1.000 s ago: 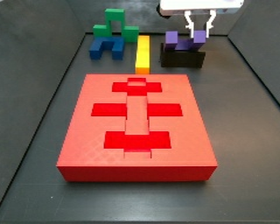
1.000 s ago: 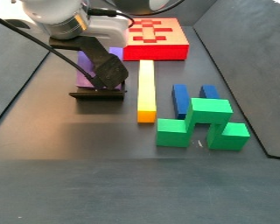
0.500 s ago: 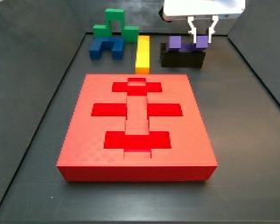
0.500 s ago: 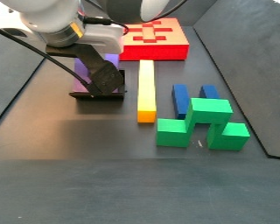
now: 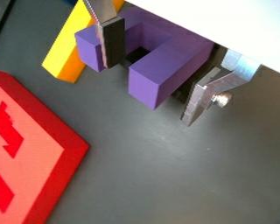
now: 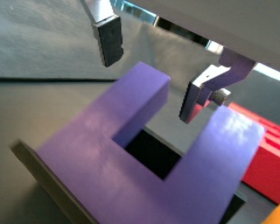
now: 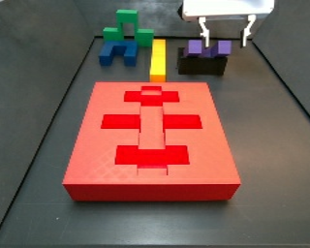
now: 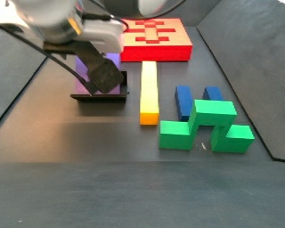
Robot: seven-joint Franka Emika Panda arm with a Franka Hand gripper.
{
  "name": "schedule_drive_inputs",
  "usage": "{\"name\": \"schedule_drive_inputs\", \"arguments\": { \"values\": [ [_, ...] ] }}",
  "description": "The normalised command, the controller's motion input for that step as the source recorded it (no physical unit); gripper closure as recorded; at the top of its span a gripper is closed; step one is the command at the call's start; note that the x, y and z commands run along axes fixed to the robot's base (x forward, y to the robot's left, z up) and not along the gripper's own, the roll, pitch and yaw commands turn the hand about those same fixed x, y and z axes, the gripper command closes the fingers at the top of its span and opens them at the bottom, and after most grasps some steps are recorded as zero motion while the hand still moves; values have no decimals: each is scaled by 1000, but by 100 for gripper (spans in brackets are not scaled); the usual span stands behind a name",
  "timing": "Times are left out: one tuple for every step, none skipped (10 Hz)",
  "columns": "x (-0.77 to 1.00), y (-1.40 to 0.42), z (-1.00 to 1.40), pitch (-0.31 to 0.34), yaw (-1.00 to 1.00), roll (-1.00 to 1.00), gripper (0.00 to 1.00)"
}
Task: Pick up the purple object. Move up. Place the purple object on the fixture. Regrasp the purple object. Move to above the board. Insert the purple object.
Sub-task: Regrasp the purple object.
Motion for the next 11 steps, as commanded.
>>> {"name": "schedule_drive_inputs", "arguments": {
  "values": [
    [29,-49,177,-6,63,1000,0],
    [0,-74,123,0,80,1000,0],
    [0,-109,43,0,97,1000,0],
    [0,-137,0,-17,120,1000,0],
    [-3,-149,-3,-40,154,1000,0],
    [-20,-157,-54,-46,163,1000,0],
    [0,-183,-3,-34,163,1000,0],
    [0,-174,0,-20,169,1000,0],
    [0,-143,0,0,180,1000,0],
    [-14,-97,0,0,174,1000,0],
    [-34,-74,0,0,177,1000,0]
  ]
}}
